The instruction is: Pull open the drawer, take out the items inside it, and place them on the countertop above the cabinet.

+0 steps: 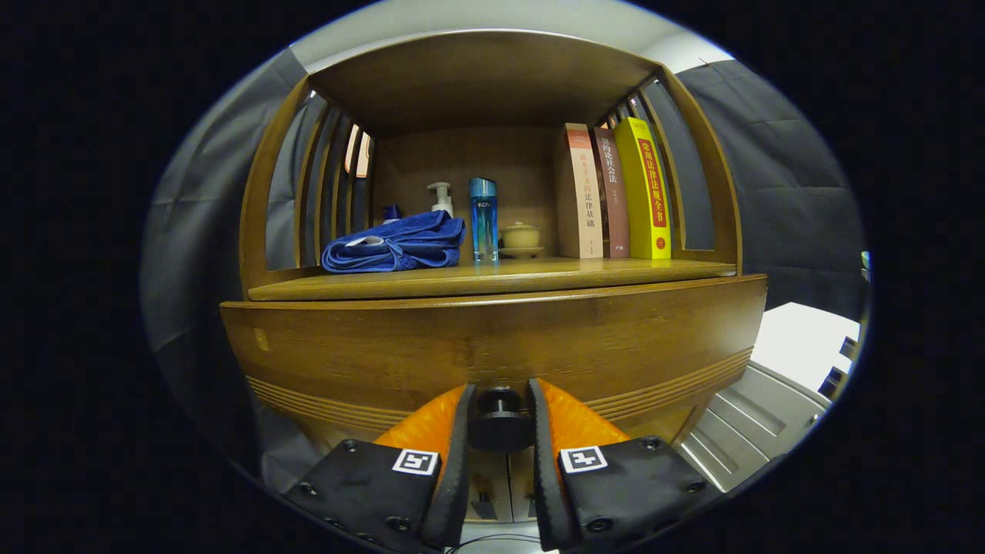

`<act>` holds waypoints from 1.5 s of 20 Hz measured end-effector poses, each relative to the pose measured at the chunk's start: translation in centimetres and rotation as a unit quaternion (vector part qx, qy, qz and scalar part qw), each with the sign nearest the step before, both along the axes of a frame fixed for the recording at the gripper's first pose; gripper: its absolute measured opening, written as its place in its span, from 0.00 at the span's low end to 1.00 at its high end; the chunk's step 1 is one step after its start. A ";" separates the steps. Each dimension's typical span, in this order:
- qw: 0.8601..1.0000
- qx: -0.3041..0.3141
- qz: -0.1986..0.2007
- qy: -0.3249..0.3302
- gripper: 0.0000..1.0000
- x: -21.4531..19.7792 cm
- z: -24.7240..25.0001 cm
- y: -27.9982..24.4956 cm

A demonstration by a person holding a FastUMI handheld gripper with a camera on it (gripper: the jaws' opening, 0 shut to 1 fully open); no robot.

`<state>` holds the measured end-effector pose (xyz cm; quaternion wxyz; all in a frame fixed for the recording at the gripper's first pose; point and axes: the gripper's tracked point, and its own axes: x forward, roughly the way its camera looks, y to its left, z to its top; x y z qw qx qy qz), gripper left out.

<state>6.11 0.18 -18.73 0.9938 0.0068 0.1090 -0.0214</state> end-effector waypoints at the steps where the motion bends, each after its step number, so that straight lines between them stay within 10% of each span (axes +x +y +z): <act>1: 1.000 0.003 0.001 0.004 0.44 -0.6 0.1 0.0; 13: 1.000 0.018 0.010 0.018 0.44 -7.3 3.4 -0.1; 16: 0.993 -0.084 0.011 -0.087 0.09 -6.1 12.2 -0.6; 27: 0.998 -0.031 0.046 -0.039 0.11 -5.9 13.0 -0.1; 30: 0.997 -0.026 0.071 -0.020 0.33 -3.4 14.2 0.6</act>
